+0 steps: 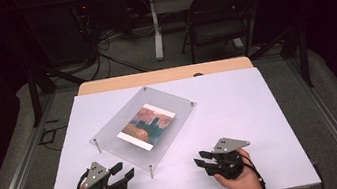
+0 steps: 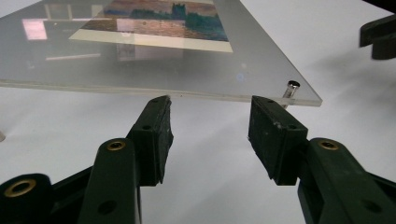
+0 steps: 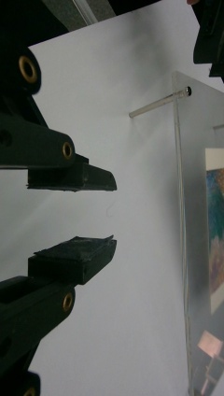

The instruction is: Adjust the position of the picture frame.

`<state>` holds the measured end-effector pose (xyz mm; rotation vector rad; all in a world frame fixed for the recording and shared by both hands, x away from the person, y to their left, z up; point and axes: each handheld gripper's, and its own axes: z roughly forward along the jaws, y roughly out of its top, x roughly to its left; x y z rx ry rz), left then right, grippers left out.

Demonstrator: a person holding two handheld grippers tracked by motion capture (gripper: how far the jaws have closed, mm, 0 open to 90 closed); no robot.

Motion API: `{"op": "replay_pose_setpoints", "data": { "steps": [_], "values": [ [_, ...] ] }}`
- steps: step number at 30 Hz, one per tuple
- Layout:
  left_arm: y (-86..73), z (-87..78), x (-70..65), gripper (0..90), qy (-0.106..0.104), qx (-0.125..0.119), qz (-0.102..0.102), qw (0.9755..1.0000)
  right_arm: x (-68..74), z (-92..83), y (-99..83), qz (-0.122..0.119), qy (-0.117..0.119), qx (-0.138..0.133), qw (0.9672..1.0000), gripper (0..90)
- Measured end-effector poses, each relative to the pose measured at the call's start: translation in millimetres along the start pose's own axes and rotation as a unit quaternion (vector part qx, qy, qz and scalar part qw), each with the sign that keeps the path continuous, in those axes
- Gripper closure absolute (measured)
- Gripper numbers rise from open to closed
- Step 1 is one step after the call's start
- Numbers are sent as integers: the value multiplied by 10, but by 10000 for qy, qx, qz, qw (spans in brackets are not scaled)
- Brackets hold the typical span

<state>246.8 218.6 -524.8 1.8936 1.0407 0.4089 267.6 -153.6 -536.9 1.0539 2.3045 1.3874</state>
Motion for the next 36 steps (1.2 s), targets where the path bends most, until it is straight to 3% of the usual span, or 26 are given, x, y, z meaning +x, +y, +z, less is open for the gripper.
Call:
{"op": "replay_pose_setpoints", "data": {
  "steps": [8,12,17,31,36],
  "values": [
    [6,-12,15,523,-78,-16,-178,9998,241,367,114,-111,478,129,9987,649],
    [9,-17,8,543,-130,-11,-151,9998,360,528,149,-230,601,149,9978,670],
    [9,-18,27,547,-92,-8,-175,9998,473,703,159,-172,744,158,9970,710],
    [4,-18,60,547,-89,-26,-248,9996,706,986,158,-203,1014,172,9945,760],
    [2,-22,70,547,-85,-11,-278,9996,751,1058,168,-103,1072,174,9940,792]
  ]
}}
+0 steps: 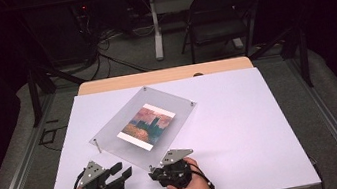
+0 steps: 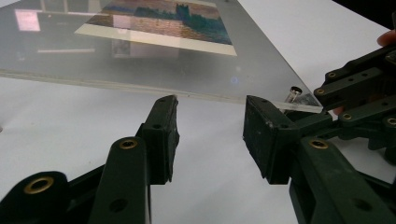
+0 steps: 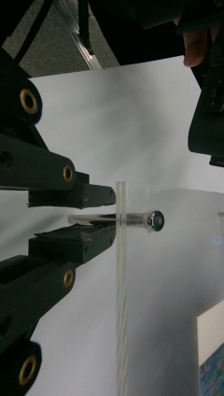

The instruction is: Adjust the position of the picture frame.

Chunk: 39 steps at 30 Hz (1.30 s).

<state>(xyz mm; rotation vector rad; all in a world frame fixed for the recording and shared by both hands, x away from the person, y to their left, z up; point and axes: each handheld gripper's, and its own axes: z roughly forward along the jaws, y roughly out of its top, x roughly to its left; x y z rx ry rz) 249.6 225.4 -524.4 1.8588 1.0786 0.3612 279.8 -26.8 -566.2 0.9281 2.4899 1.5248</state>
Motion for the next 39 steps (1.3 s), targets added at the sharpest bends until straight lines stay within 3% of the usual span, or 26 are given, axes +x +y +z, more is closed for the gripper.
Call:
{"op": "replay_pose_setpoints", "data": {
  "steps": [11,24,31,36,39],
  "values": [
    [-2,4,8,548,-8,-15,-54,10000,-9,49,15,87,-73,36,9999,836],
    [2,-22,29,552,69,-57,-45,10000,26,2,66,-99,-177,50,9998,853],
    [9,-125,150,576,416,-108,-226,9988,-1,-54,69,-12,-175,40,9998,853],
    [-9,-197,378,591,895,-144,-500,9946,-38,-151,105,142,-132,-91,9998,854],
    [-10,-180,462,591,1037,-125,-594,9928,-45,-182,125,171,-127,-115,9997,855]
  ]
}}
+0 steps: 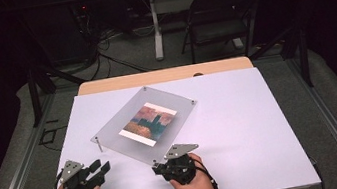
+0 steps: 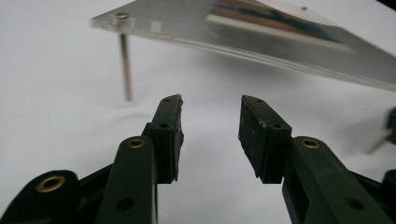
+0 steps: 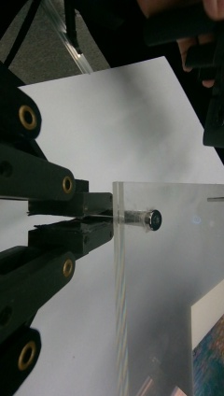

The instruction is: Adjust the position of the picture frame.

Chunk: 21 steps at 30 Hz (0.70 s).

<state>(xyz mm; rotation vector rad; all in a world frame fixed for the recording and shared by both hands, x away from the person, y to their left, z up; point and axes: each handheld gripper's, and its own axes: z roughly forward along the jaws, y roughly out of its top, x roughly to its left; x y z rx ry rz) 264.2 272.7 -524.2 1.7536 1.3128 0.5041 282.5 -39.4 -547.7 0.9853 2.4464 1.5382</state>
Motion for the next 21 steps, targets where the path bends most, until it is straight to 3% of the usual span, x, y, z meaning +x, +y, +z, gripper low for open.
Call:
{"op": "replay_pose_setpoints", "data": {
  "steps": [2,6,7,11,18,20,21],
  "values": [
    [23,89,113,591,62,14,-196,9998,-15,-45,20,88,7,-48,9999,855],
    [51,184,207,599,59,36,-325,9994,-42,-95,27,132,-11,-69,9999,854],
    [95,244,256,606,169,55,-239,9996,-50,-111,28,142,-12,-48,9999,854],
    [166,351,325,648,143,113,-176,9997,-65,-137,29,165,-16,-74,9998,854],
    [256,551,348,722,218,272,27,9994,-73,-140,23,156,-26,-58,9999,854],
    [262,564,352,807,195,269,47,9994,-71,-141,20,172,-29,-49,9998,854],
    [264,576,351,807,191,261,79,9994,-71,-141,20,172,-29,-49,9998,854]
  ]
}}
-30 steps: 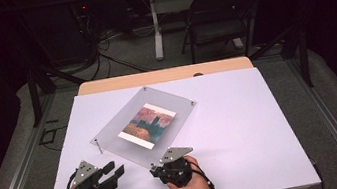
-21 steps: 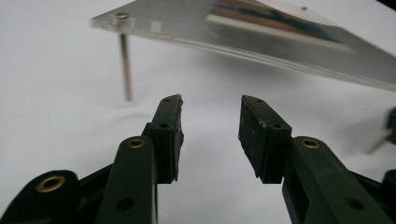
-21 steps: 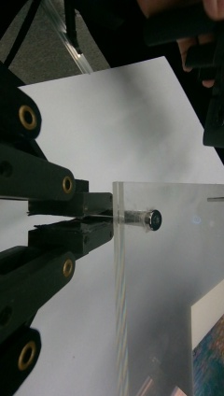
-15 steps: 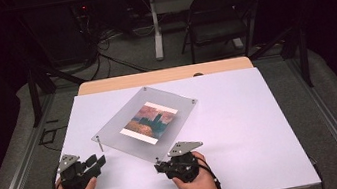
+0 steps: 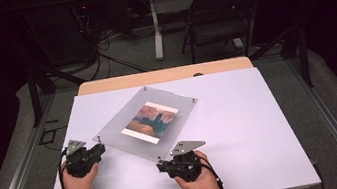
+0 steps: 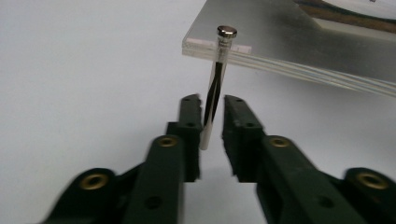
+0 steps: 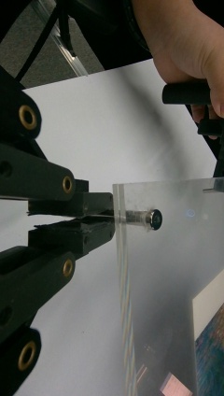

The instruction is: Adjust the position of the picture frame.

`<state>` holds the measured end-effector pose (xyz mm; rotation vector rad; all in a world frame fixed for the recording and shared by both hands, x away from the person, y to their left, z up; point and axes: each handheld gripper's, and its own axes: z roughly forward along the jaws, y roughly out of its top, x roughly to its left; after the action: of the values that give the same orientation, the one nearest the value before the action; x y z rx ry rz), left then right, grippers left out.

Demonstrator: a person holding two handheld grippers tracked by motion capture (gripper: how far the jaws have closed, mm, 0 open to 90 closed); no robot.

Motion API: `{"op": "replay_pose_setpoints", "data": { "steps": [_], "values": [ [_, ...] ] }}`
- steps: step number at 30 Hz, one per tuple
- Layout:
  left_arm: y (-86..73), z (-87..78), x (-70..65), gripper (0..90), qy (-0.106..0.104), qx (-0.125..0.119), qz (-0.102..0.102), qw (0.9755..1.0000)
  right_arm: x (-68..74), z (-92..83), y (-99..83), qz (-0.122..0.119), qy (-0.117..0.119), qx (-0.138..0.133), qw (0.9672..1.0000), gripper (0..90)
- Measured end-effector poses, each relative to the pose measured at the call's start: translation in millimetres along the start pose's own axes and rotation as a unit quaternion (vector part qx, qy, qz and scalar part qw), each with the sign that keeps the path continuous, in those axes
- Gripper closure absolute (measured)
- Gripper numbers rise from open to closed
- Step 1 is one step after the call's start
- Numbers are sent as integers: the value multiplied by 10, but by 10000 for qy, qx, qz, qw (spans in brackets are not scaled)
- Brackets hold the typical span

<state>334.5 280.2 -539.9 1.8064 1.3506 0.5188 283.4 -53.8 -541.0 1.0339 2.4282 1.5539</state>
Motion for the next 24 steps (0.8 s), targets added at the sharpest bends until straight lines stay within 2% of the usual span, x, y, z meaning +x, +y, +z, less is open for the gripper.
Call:
{"op": "replay_pose_setpoints", "data": {
  "steps": [1,5,9,12,18,24],
  "values": [
    [-1,1,8,834,-7,7,33,10000,0,0,-1,0,-4,5,10000,854],
    [-13,6,39,839,-158,0,50,9999,-6,-2,-16,7,-14,10,10000,854],
    [-4,-10,15,844,-149,-35,139,9998,-17,-23,-17,7,-41,-9,10000,854],
    [3,-24,-6,845,-226,-70,168,9996,-34,-62,-1,44,-52,-22,10000,854],
    [20,-48,-135,851,-330,-50,335,9989,-132,-191,2,66,-107,3,9999,855],
    [25,-67,-289,851,-675,-76,464,9966,-292,-409,-14,220,-271,-32,9994,855]
  ]
}}
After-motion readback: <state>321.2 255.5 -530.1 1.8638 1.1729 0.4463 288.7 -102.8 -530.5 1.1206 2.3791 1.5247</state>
